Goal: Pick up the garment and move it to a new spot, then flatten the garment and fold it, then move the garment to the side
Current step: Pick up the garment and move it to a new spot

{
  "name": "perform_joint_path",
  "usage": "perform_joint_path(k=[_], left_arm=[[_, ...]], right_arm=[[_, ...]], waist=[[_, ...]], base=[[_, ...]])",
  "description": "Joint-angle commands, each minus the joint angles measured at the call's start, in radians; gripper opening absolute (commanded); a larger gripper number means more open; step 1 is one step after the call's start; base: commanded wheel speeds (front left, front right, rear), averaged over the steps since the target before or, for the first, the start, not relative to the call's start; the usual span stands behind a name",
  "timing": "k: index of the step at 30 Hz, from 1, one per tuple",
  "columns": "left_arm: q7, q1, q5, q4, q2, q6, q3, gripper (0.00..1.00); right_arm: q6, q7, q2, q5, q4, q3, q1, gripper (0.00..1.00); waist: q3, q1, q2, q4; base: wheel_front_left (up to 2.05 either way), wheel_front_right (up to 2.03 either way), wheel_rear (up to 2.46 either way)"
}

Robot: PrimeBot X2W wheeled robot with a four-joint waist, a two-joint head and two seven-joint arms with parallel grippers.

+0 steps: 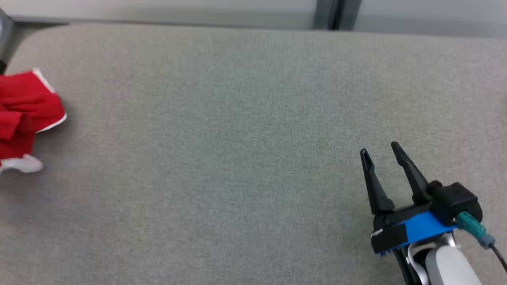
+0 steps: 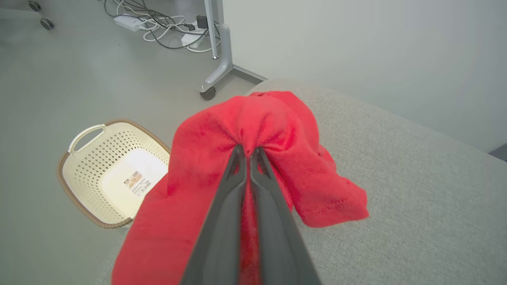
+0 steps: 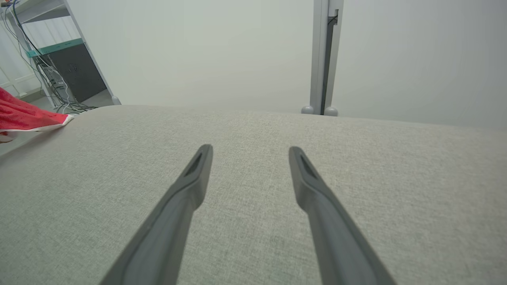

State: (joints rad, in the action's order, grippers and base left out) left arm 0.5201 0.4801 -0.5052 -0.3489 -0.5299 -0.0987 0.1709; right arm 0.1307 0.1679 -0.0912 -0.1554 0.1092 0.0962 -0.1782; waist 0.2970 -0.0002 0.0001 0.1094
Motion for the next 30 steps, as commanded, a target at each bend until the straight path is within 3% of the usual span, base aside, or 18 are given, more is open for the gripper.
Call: perform_joint_path(k=[1,10,16,23,30], left_arm=[[-0.006,0.016,0.009,0.009,-0.006,0.007,-0.009,0.0],[-0.015,0.147,0.075,0.175,-0.004,0.129,-0.183,0.0],[-0.007,0.217,0.075,0.267,0.036,0.188,-0.296,0.0],[-0.002,0.224,0.054,0.367,0.106,0.214,-0.432,0.0],[-0.039,0.143,0.04,0.364,0.198,0.217,-0.545,0.0]], right_arm=[[0.0,0.007,0.006,-0.006,0.004,0.002,0.01,1.0],[0.0,0.034,0.032,-0.033,0.06,-0.005,0.055,1.0],[0.0,0.029,0.037,-0.037,0.061,0.009,0.067,1.0],[0.0,0.021,0.04,-0.038,0.057,0.011,0.087,1.0],[0.0,0.004,0.041,-0.033,0.036,0.022,0.092,1.0]], waist=[[-0.029,0.0002,-0.0001,-0.018],[-0.187,0.0002,-0.0001,-0.027],[-0.229,0.0002,-0.0001,-0.095],[-0.247,0.0002,-0.0001,-0.192],[-0.241,0.0002,-0.0001,-0.29]], base=[[0.0,0.0,0.0],[0.0,0.0,0.0],[0.0,0.0,0.0],[0.0,0.0,0.0],[0.0,0.0,0.0]])
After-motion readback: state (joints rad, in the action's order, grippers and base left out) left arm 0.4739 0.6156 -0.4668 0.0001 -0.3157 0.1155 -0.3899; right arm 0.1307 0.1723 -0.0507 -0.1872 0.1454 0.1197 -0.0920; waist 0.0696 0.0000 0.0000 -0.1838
